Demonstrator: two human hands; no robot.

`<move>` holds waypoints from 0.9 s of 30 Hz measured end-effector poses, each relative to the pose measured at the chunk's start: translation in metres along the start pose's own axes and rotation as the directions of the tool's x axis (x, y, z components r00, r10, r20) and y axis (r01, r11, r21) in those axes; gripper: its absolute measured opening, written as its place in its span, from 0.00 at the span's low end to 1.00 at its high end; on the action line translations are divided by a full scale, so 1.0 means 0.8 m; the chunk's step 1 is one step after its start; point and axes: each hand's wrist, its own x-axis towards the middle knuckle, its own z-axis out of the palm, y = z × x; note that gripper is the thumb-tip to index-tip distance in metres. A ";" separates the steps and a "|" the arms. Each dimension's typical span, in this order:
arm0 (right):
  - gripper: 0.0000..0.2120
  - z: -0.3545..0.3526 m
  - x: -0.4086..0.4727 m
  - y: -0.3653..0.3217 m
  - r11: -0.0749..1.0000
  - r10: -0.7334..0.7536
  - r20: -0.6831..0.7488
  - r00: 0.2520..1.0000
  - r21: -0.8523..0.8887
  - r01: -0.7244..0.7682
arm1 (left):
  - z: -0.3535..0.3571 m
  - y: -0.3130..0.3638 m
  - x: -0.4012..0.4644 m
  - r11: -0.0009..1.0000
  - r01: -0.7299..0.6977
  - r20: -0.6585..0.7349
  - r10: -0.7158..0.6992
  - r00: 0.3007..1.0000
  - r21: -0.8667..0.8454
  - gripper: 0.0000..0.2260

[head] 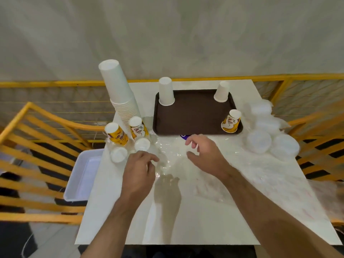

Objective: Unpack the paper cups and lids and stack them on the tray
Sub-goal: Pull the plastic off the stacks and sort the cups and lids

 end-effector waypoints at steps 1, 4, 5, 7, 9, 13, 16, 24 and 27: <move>0.15 0.013 0.010 -0.018 0.999 -0.035 0.016 0.999 0.037 0.034 | -0.011 -0.014 0.005 0.999 0.009 -0.042 -0.008 0.999 0.038 0.12; 0.30 0.052 0.041 -0.066 0.994 -0.082 0.101 0.991 0.085 0.074 | -0.031 -0.057 0.022 0.981 0.098 -0.065 -0.088 0.994 0.165 0.16; 0.35 0.065 0.051 -0.079 0.995 -0.071 0.147 0.987 0.075 0.060 | -0.034 -0.070 0.027 0.972 0.106 -0.041 -0.099 0.994 0.209 0.19; 0.41 0.088 0.069 -0.098 0.998 -0.034 0.225 0.974 0.052 0.023 | -0.037 -0.093 0.036 0.964 0.062 0.029 -0.072 0.997 0.259 0.23; 0.42 0.110 0.083 -0.109 0.999 0.000 0.266 0.964 0.036 -0.010 | -0.037 -0.109 0.042 0.966 0.009 0.083 -0.031 0.996 0.257 0.23; 0.38 0.141 0.094 -0.115 0.998 0.062 0.281 0.958 -0.026 -0.057 | -0.039 -0.124 0.047 0.973 -0.080 0.088 0.062 0.994 0.215 0.21; 0.34 0.151 0.093 -0.117 0.995 0.100 0.247 0.964 0.004 -0.104 | -0.039 -0.132 0.051 0.976 -0.117 0.098 0.100 0.990 0.186 0.21; 0.24 0.111 0.091 -0.105 0.872 0.312 0.048 0.949 0.383 -0.306 | -0.058 -0.124 0.066 0.998 -0.020 0.166 0.009 0.986 0.065 0.21; 0.20 0.077 0.090 -0.107 0.690 0.353 0.043 0.935 0.663 -0.291 | -0.075 -0.110 0.082 0.994 0.023 0.103 -0.011 0.995 -0.108 0.15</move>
